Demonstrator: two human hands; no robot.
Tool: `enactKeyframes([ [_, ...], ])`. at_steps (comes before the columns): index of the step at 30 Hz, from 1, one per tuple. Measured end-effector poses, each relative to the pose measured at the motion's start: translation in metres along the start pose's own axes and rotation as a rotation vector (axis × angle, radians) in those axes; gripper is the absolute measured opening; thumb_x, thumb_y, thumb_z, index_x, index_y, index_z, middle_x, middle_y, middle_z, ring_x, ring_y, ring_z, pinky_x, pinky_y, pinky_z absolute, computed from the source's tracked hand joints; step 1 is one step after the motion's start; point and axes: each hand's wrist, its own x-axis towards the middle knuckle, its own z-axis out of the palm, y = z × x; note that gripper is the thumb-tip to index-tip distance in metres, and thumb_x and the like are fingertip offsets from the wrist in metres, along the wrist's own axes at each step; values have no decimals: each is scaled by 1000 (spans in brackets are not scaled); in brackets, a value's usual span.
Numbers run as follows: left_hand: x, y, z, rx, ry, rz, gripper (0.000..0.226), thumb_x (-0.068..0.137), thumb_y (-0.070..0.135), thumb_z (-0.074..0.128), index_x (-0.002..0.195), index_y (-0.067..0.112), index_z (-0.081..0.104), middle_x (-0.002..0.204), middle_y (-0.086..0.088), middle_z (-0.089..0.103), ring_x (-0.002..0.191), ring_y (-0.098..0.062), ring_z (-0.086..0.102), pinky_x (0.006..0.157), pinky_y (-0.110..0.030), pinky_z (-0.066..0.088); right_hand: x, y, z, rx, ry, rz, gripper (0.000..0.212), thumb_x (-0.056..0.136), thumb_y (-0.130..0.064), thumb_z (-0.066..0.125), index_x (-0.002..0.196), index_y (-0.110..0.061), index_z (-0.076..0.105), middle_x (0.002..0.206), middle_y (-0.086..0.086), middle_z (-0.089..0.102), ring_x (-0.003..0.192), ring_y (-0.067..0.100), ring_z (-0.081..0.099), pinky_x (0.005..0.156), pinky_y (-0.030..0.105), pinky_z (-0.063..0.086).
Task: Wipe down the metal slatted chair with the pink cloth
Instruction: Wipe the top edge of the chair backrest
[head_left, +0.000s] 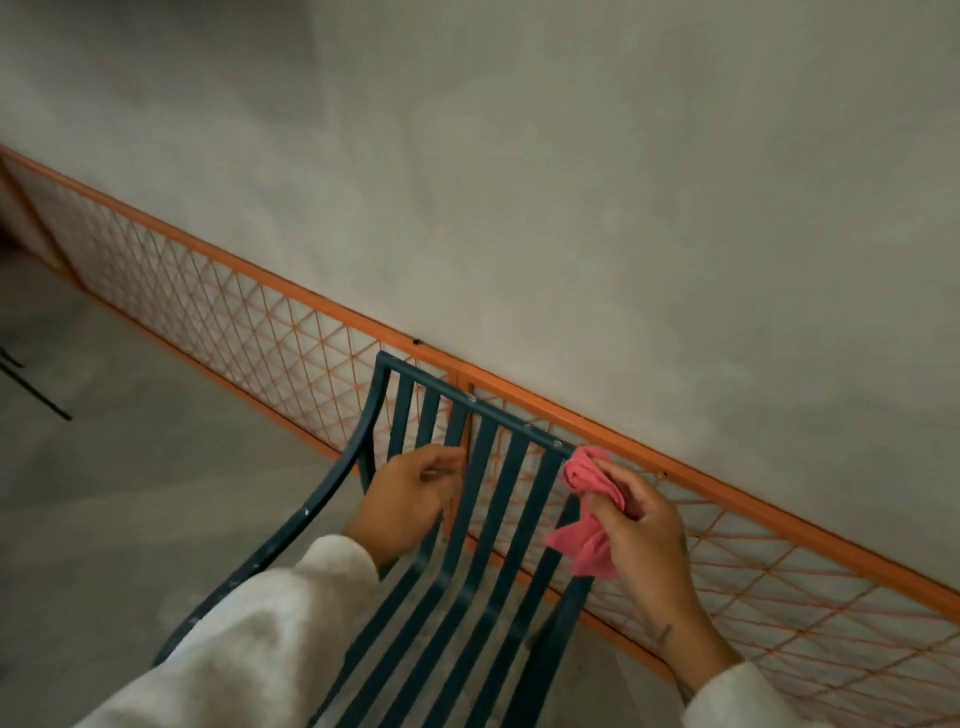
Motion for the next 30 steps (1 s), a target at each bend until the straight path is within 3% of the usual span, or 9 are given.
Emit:
enactKeyframes([
  [3, 3, 2, -21, -11, -13, 27, 27, 91, 14, 59, 112, 31, 63, 99, 23, 63, 93, 9, 57, 80, -8, 45, -10, -10, 4, 21, 40, -9, 37, 95, -13, 60, 121, -38, 60, 95, -9, 70, 68, -3, 68, 52, 16, 54],
  [6, 19, -5, -44, -24, -59, 79, 29, 91, 14, 60, 117, 26, 63, 108, 17, 64, 100, 4, 58, 96, -19, 45, -13, -27, 24, 15, 85, 3, 36, 95, -11, 60, 120, -36, 61, 80, -12, 71, 63, -6, 68, 49, 14, 52],
  [8, 35, -13, -63, 1, -137, 136, 32, 92, 15, 59, 122, 24, 61, 114, 14, 64, 105, 1, 57, 94, -17, 44, -15, -38, 47, -6, 140, -4, 37, 96, -11, 59, 124, -35, 61, 90, -16, 69, 66, -8, 67, 50, 11, 51],
  [11, 57, -23, -90, 27, -225, 186, 33, 92, 16, 58, 123, 28, 61, 117, 16, 63, 107, 1, 56, 85, -7, 38, -19, -50, 80, -25, 256, -13, 39, 96, -10, 60, 127, -35, 62, 107, -16, 66, 77, -7, 67, 58, 11, 53],
  [15, 84, -30, -133, 65, -339, 229, 35, 90, 16, 60, 124, 25, 61, 119, 11, 65, 108, -3, 58, 96, -21, 42, -30, -60, 126, -44, 361, 30, 39, 95, -16, 63, 126, -38, 62, 113, -17, 66, 91, -3, 66, 77, 16, 57],
  [19, 100, -38, -163, 87, -365, 230, 35, 88, 22, 64, 123, 25, 60, 116, 13, 64, 107, -6, 58, 96, -25, 42, -34, -58, 153, -31, 380, 118, 36, 95, -18, 62, 124, -40, 61, 115, -18, 61, 96, -9, 58, 79, 11, 48],
  [24, 124, -54, -161, 204, -445, 228, 36, 88, 25, 64, 123, 31, 58, 116, 13, 62, 105, -6, 56, 93, -28, 41, -36, -30, 170, -29, 389, 194, 37, 96, -14, 60, 130, -30, 62, 123, -12, 61, 106, -1, 58, 100, 26, 49],
  [27, 132, -68, -139, 249, -488, 252, 36, 87, 20, 65, 121, 32, 59, 121, 10, 62, 106, -4, 55, 91, -25, 40, -36, -5, 169, -7, 422, 254, 35, 96, -13, 60, 127, -29, 62, 117, -14, 61, 100, -6, 57, 84, 9, 48],
  [30, 139, -80, -116, 359, -537, 267, 41, 88, 19, 64, 127, 29, 57, 130, 6, 59, 119, -11, 53, 98, -27, 39, -38, 24, 161, 50, 474, 322, 26, 97, -16, 59, 116, -34, 63, 110, -10, 64, 92, 1, 60, 69, 9, 49],
])
